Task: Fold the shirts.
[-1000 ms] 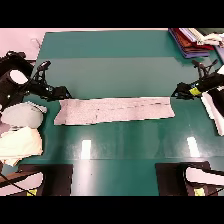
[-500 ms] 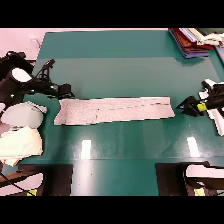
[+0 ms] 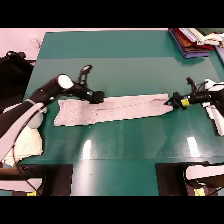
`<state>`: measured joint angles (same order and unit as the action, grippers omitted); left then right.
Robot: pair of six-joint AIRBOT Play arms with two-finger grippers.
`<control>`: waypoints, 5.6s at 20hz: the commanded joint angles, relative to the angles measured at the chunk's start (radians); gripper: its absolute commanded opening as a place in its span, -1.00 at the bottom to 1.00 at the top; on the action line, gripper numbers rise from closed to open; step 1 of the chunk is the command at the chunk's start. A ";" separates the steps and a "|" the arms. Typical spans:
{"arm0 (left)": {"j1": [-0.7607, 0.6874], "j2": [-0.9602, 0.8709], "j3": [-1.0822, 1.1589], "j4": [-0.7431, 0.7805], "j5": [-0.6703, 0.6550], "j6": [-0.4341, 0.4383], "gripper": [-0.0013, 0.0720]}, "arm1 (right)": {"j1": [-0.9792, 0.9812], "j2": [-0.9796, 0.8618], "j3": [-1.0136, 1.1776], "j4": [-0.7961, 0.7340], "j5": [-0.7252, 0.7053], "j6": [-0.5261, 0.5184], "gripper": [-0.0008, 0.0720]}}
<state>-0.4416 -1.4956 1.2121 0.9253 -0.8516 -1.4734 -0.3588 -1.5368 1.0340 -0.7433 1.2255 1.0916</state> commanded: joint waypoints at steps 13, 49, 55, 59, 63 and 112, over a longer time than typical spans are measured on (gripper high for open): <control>-0.103 -0.284 0.200 0.002 0.010 -0.044 -0.89 | 0.455 0.265 0.538 0.016 0.162 0.184 -0.95; 0.337 0.129 0.581 0.348 -0.354 -0.011 -0.89 | 0.647 -0.207 0.263 0.074 -0.102 0.241 0.66; 0.323 0.116 0.578 0.316 -0.354 -0.011 -0.89 | 0.826 -0.394 0.449 0.147 -0.122 0.235 0.39; 0.323 0.116 0.578 0.263 -0.369 -0.011 -0.89 | 0.877 -0.447 0.592 0.139 -0.153 0.214 -0.90; 0.269 0.116 0.578 0.265 -0.359 -0.010 -0.89 | 0.780 -0.420 0.739 0.138 -0.116 0.217 -0.94; 0.078 0.116 0.578 0.270 -0.323 -0.035 -0.89 | -0.752 0.420 0.153 -0.586 0.050 0.188 0.23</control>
<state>-0.3630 -1.3796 1.7901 1.1954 -1.1675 -1.5127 -1.0466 -1.1820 1.2934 -1.3254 1.2827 1.2762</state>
